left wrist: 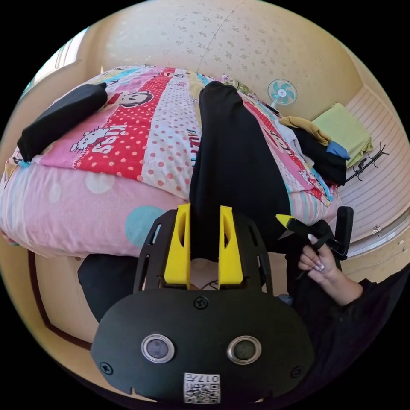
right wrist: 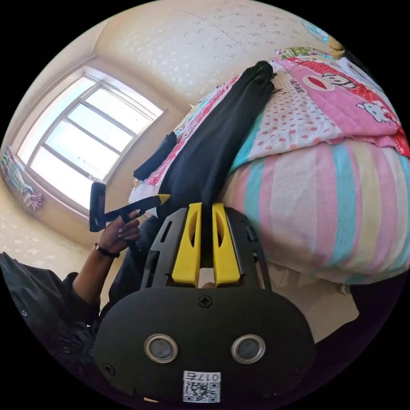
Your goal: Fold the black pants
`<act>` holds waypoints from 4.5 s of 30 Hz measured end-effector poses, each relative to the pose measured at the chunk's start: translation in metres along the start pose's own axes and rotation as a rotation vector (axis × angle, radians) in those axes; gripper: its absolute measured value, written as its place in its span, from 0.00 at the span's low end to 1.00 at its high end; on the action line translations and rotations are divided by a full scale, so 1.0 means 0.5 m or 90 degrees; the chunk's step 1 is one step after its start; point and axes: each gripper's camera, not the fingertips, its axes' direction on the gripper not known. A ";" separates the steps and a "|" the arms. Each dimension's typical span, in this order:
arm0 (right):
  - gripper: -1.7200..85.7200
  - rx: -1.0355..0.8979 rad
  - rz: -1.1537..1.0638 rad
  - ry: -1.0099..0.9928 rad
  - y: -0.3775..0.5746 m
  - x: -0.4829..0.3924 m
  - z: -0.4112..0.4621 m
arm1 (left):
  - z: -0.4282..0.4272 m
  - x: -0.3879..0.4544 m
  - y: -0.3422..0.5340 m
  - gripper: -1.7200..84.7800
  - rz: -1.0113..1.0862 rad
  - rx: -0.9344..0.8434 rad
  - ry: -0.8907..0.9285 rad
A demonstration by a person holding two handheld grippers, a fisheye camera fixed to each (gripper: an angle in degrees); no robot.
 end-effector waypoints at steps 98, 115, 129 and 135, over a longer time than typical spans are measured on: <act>0.04 0.189 -0.127 -0.452 -0.148 0.207 -0.558 | -0.003 -0.067 -0.150 0.07 0.113 0.146 0.739; 0.06 0.210 -0.209 -0.336 -0.563 -0.107 -1.002 | -0.529 0.183 -0.385 0.07 0.143 0.455 0.643; 0.03 0.259 -0.329 -0.370 -0.668 -0.207 -1.088 | -0.567 0.283 -0.485 0.07 0.305 0.502 0.627; 0.04 0.125 -0.295 -0.276 -0.439 -0.024 -0.841 | -0.242 0.216 -0.284 0.07 0.371 0.358 0.556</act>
